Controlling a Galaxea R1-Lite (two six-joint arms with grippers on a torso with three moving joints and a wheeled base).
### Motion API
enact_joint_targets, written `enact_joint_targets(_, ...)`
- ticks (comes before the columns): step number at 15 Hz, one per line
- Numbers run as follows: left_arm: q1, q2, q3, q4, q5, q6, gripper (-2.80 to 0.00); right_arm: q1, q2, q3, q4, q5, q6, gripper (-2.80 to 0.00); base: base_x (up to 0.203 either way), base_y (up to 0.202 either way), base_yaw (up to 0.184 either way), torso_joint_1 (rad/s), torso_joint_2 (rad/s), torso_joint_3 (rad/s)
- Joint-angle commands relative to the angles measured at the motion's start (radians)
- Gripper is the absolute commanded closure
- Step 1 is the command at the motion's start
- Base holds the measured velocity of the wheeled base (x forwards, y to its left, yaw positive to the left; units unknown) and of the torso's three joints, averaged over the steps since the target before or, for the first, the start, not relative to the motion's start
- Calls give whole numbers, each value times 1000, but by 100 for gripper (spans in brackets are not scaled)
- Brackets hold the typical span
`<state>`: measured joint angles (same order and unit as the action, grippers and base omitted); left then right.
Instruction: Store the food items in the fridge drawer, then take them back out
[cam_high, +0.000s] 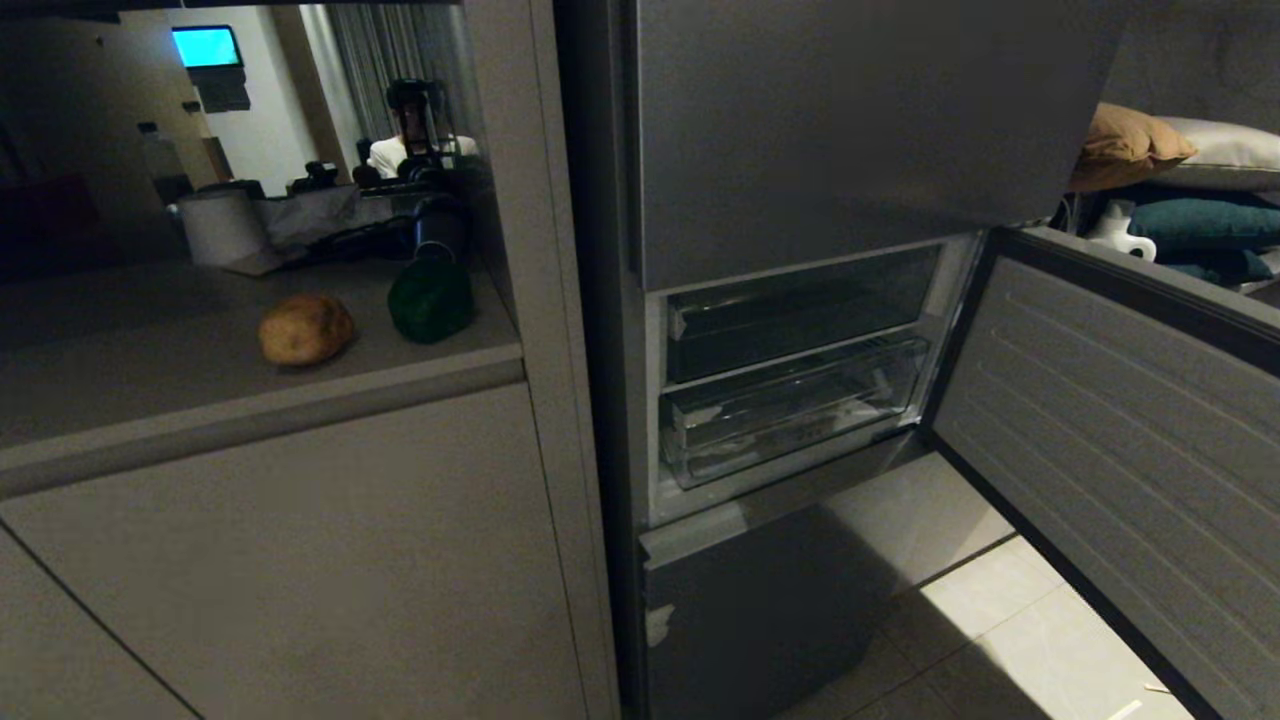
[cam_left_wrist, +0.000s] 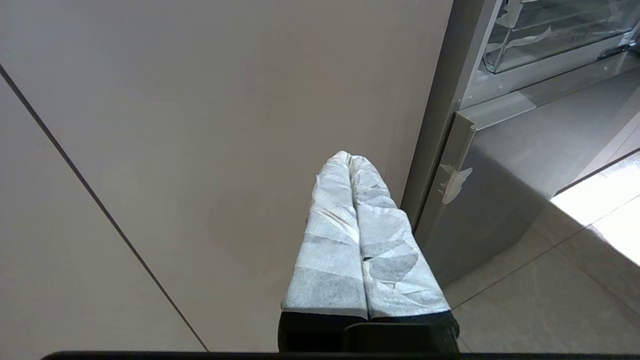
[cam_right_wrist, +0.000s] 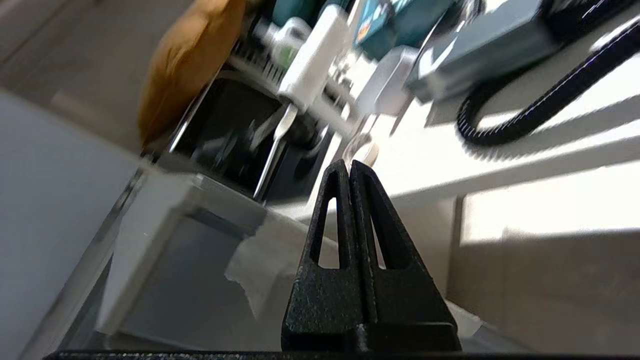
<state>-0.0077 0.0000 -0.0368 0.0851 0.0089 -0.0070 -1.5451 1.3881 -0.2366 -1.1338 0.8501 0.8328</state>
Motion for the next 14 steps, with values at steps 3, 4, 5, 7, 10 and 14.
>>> enact_joint_targets(3, 0, 0, 0, 1, 0, 0, 0, 0, 34, 13, -4, 66, 2, 0, 0, 0, 0, 0, 0, 0)
enact_joint_targets(4, 0, 0, 0, 1, 0, -1, 0, 0, 9, 38, -4, 82, 2, 0, 0, 0, 0, 0, 0, 0)
enact_joint_targets(5, 0, 0, 0, 1, 0, 0, 0, 0, -27, 66, -4, 94, 1, 0, 0, 0, 0, 0, 0, 0)
enact_joint_targets(7, 0, 0, 0, 1, 0, -1, 0, 0, -129, 138, -4, 103, -1, 0, 0, 0, 0, 0, 0, 0)
enact_joint_targets(10, 0, 0, 0, 1, 0, -1, 0, 4, -303, 245, 0, 106, -1, 0, 0, 0, 0, 0, 0, 0)
enact_joint_targets(14, 0, 0, 0, 1, 0, 1, 0, 80, -441, 266, 14, 99, 33, 0, 0, 0, 0, 0, 0, 0)
